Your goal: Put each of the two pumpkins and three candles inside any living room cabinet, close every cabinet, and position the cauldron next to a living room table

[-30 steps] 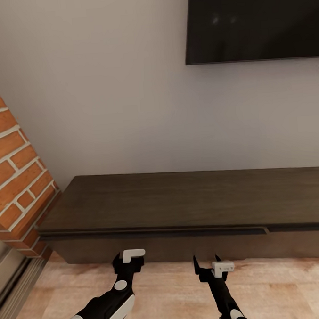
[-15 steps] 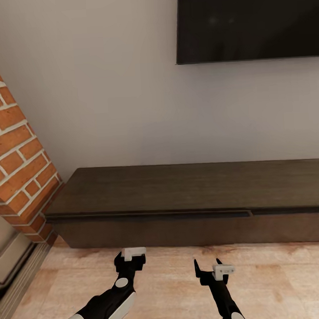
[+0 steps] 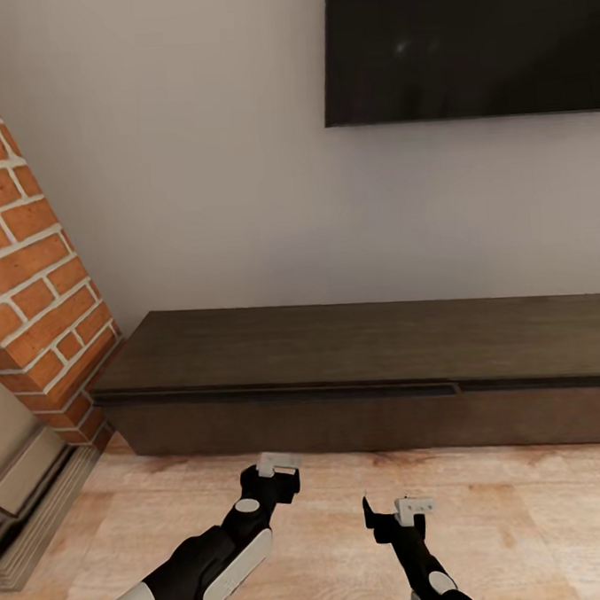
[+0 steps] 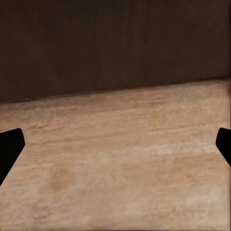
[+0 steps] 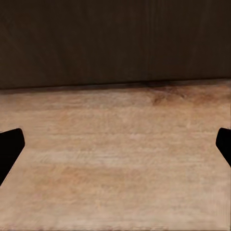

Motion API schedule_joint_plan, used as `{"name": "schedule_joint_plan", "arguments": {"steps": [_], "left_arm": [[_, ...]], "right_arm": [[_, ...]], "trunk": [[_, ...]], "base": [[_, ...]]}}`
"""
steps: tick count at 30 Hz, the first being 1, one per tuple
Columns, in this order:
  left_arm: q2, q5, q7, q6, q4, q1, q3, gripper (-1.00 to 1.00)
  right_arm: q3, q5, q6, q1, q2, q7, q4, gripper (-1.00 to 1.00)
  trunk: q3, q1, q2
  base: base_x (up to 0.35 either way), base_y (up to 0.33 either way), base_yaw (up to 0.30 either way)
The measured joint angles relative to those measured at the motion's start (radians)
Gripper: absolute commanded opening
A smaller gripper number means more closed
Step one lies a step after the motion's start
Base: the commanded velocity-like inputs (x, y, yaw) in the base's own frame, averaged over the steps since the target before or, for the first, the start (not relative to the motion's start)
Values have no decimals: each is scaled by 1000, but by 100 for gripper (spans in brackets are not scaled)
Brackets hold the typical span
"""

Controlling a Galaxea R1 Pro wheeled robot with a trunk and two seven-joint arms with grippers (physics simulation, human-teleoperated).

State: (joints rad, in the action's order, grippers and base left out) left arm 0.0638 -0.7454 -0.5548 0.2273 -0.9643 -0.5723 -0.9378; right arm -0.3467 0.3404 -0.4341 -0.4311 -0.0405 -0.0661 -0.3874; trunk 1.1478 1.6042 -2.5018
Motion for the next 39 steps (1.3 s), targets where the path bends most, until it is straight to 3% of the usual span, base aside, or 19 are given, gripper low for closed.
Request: {"name": "schedule_joint_plan", "arguments": {"steps": [3, 6, 11, 15, 18, 19, 22, 26, 39], "left_arm": [[0, -9, 0, 13, -5, 0, 13, 100], [-1, -47, -1, 48, -7, 0, 65, 100], [0, -85, 0, 186, 0, 0, 170, 100], [2, -95, 5, 220, 80, 0, 232, 100], [-5, -99, 9, 216, 210, 0, 251, 100], [-10, -100, 13, 198, 285, 0, 256, 100], [-18, -101, 41, 133, 385, 0, 261, 100], [-29, -102, 83, 99, 419, 0, 262, 100], [-33, -103, 95, 86, 457, 1, 262, 100]], "right_arm": [[1, 35, 124, 0, 4, 1, -50, 100], [2, 94, 254, -1, 6, 0, -76, 100], [3, 132, 338, -1, 7, 0, -87, 100], [-1, 140, 355, -1, 9, 1, -88, 100], [-2, 139, 357, 0, 10, 4, -79, 100], [-4, 135, 356, 1, 10, 5, -77, 100], [-7, 131, 352, 2, 11, 3, -73, 100], [-10, 130, 355, 4, 11, 1, -70, 100], [-7, 135, 354, 4, 11, 1, -65, 100]], "trunk": [[-12, -1, 1], [-23, -3, 1], [-41, -12, 16], [-54, -27, 44], [-63, -38, 65], [-66, -42, 72], [-76, -54, 93], [-88, -69, 121], [-129, -119, 212]], "base": [[-5, 0, 0], [-2, 0, 0], [0, 0, 0], [0, 0, 0], [0, 0, 0], [0, 0, 0], [0, 0, 0], [0, 0, 0], [0, 0, 0]]}}
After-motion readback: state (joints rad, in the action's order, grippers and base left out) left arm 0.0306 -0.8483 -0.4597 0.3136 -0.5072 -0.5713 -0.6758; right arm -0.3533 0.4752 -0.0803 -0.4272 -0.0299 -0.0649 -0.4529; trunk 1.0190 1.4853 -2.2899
